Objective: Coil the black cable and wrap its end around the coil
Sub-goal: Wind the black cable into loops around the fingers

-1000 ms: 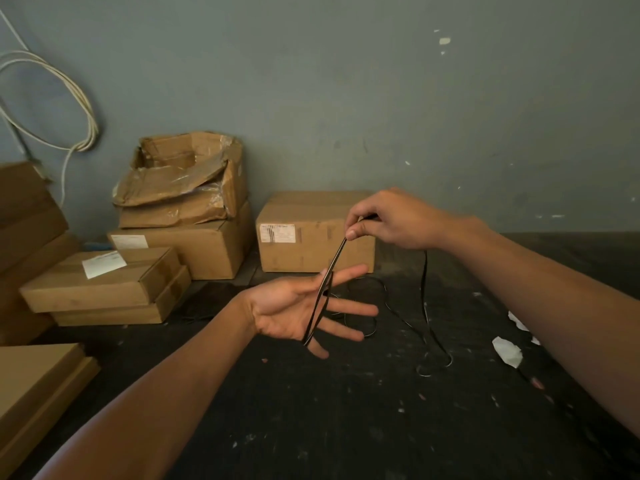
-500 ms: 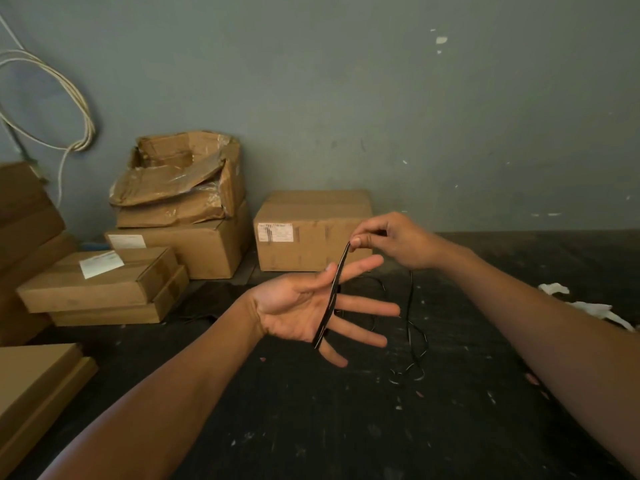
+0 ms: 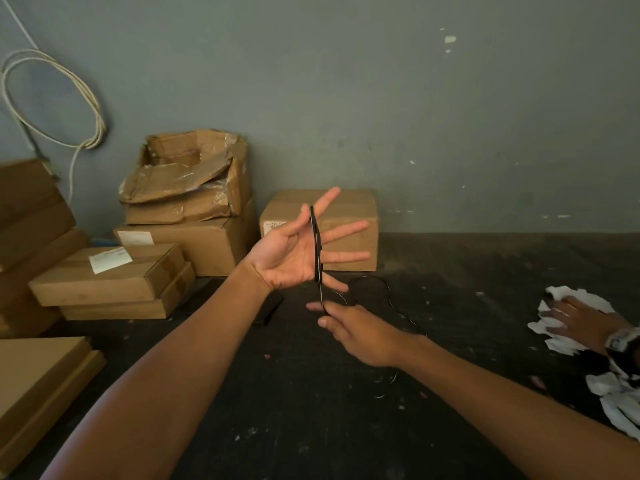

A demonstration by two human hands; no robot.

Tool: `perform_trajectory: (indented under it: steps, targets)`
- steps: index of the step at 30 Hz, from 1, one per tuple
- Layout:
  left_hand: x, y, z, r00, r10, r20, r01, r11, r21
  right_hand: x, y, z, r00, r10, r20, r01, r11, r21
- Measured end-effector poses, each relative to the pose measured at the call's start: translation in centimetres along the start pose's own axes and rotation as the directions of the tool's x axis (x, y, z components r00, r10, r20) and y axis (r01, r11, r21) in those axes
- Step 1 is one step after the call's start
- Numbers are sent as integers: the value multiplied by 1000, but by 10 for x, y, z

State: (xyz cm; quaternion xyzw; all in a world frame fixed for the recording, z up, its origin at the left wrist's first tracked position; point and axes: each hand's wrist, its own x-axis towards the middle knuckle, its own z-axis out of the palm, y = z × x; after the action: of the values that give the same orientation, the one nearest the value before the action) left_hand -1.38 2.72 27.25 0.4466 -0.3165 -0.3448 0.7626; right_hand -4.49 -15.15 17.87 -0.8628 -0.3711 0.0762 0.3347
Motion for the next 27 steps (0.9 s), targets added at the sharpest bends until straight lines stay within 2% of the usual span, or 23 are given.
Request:
perform_trajectory:
  steps: [6,12,17,21,27]
  targets:
    - [-5,-2,-18,991,39,-131,-38,999,5,-4,-30,-15,998,-42,49,51,980,-192]
    - [-17,-12,-32,968,-53,-247,58,998,14,-4,-55,-63,996,-91,2,88,950,-300]
    - [-20,-21,-28,965,-178,-195,202,973,113,6,-64,-110,997,-65,-52,40,920,-390]
    - [-20,-30,-22,937,-322,-137,344,917,203,15,-72,-143,985,-83,-154,-9,855,-519]
    - [-20,-36,-11,899,-438,10,423,875,237,20,-71,-166,955,-161,-249,7,852,-523]
